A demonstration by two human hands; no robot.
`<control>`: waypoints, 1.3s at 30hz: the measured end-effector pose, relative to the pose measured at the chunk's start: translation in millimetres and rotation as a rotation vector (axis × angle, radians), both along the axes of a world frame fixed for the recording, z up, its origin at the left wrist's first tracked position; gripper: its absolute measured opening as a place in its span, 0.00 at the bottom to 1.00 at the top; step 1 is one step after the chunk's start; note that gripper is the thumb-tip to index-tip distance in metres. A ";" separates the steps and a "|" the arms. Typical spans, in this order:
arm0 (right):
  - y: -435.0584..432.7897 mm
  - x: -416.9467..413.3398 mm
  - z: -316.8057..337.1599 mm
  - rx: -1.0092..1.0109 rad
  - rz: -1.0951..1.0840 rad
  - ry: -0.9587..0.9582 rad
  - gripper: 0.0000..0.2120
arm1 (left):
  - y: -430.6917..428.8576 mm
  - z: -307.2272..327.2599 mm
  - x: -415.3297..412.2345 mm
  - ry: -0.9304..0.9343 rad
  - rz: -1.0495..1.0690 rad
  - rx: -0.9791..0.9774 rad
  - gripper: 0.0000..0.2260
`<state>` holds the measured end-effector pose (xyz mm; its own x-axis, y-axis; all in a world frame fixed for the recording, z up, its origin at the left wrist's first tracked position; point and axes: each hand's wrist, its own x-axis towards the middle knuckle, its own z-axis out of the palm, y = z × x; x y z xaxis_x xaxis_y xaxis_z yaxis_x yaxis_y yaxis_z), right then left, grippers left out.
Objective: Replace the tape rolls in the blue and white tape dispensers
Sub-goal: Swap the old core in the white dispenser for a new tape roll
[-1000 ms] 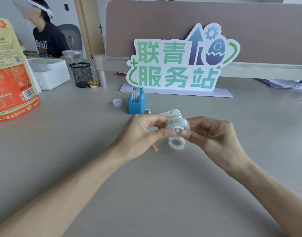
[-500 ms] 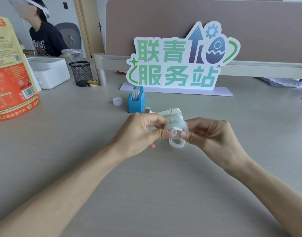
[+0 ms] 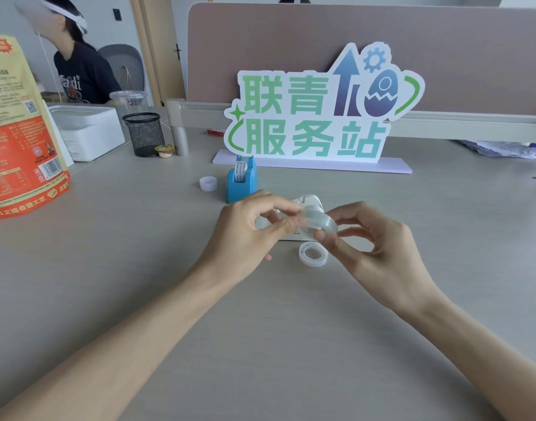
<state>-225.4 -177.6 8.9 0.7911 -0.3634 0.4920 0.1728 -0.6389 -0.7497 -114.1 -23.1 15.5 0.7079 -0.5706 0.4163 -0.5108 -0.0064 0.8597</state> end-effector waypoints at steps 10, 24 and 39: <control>-3.8 10.8 -17.9 -0.225 -0.066 -0.178 0.10 | -3.5 0.9 -6.5 0.025 0.165 0.023 0.03; -13.7 38.5 -20.4 -0.263 -0.118 -0.347 0.10 | -35.3 6.2 9.8 0.107 0.229 -0.066 0.05; -29.9 71.0 -25.4 -0.310 -0.069 -0.283 0.15 | -45.8 -23.5 27.6 -0.249 0.525 0.000 0.03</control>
